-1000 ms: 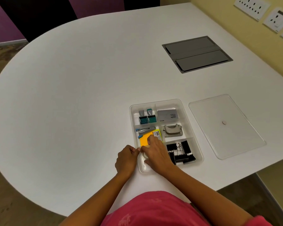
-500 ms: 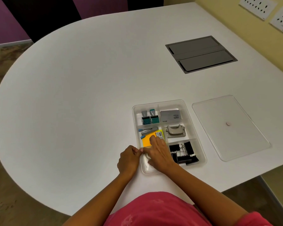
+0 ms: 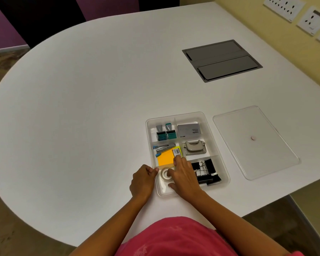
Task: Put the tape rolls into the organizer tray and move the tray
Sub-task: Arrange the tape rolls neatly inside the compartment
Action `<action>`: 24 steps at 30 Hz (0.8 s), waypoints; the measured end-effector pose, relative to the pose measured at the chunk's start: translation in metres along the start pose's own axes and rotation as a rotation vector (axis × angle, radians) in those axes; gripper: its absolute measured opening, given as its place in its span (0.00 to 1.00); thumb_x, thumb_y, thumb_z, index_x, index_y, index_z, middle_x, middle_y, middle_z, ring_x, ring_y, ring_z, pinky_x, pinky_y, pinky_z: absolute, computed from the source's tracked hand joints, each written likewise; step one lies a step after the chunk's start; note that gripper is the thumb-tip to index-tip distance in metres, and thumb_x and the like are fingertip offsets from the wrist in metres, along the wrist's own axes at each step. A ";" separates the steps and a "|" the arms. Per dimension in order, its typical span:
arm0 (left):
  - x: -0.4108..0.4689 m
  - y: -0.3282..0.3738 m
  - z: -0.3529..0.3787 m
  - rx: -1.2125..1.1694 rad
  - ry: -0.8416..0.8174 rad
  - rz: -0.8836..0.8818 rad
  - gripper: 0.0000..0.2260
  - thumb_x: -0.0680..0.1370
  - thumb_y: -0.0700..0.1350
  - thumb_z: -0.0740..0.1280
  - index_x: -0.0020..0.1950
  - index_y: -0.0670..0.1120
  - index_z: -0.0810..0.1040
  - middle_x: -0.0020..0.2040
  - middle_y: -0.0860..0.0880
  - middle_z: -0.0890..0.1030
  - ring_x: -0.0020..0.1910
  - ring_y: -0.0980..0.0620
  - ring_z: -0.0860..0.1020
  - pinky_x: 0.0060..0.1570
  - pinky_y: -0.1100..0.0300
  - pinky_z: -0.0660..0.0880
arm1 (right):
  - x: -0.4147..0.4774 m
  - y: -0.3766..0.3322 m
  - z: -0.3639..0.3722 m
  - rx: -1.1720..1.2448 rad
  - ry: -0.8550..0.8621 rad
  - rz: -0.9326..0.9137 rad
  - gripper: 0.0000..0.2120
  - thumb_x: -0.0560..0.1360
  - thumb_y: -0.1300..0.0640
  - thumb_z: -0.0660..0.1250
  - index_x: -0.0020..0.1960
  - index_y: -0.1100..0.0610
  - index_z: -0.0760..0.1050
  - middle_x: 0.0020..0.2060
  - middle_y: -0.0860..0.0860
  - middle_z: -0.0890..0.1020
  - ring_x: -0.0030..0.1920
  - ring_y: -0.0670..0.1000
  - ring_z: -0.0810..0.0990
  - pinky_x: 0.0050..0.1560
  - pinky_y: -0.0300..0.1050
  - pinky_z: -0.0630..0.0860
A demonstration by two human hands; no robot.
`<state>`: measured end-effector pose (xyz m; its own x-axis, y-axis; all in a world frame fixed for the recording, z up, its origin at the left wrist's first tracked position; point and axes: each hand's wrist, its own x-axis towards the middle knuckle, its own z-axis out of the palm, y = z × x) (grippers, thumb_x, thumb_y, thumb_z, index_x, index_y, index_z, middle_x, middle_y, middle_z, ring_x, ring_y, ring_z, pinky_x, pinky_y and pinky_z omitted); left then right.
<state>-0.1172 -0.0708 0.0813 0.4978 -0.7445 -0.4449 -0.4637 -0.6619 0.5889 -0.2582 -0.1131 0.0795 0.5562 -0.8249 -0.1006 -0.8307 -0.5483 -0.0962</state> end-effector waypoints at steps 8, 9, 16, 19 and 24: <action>0.000 0.001 -0.001 0.017 -0.007 -0.011 0.11 0.77 0.57 0.62 0.46 0.50 0.71 0.43 0.53 0.75 0.42 0.53 0.74 0.43 0.60 0.69 | 0.007 -0.007 0.004 -0.067 -0.007 0.081 0.17 0.43 0.55 0.83 0.28 0.53 0.79 0.44 0.55 0.76 0.44 0.56 0.73 0.39 0.47 0.71; 0.000 0.001 -0.001 0.016 -0.007 -0.013 0.11 0.77 0.57 0.62 0.46 0.50 0.71 0.43 0.53 0.75 0.42 0.53 0.74 0.43 0.60 0.69 | 0.007 -0.007 0.004 -0.064 -0.014 0.088 0.18 0.42 0.53 0.83 0.28 0.53 0.79 0.44 0.55 0.76 0.44 0.56 0.73 0.39 0.47 0.71; 0.000 -0.001 0.000 -0.002 -0.006 -0.019 0.11 0.77 0.57 0.63 0.46 0.50 0.71 0.43 0.53 0.76 0.42 0.53 0.74 0.43 0.59 0.69 | -0.008 0.002 -0.005 0.093 0.132 0.137 0.22 0.50 0.51 0.82 0.41 0.54 0.80 0.44 0.55 0.75 0.45 0.55 0.73 0.40 0.47 0.72; -0.001 -0.001 0.001 -0.018 -0.004 -0.012 0.11 0.77 0.57 0.63 0.45 0.50 0.72 0.42 0.52 0.77 0.42 0.52 0.75 0.42 0.58 0.69 | -0.014 0.013 -0.006 0.042 0.124 0.246 0.24 0.47 0.53 0.84 0.40 0.58 0.79 0.43 0.57 0.76 0.43 0.57 0.74 0.39 0.49 0.72; -0.001 0.000 0.001 -0.011 -0.003 0.004 0.11 0.77 0.57 0.62 0.46 0.49 0.71 0.43 0.52 0.77 0.41 0.52 0.75 0.41 0.58 0.69 | -0.012 0.019 0.004 -0.012 0.072 0.278 0.19 0.45 0.59 0.84 0.32 0.58 0.81 0.41 0.56 0.76 0.42 0.57 0.74 0.38 0.48 0.72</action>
<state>-0.1182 -0.0705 0.0813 0.4934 -0.7475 -0.4448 -0.4574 -0.6579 0.5983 -0.2803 -0.1135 0.0748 0.3038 -0.9514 -0.0510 -0.9517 -0.3005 -0.0628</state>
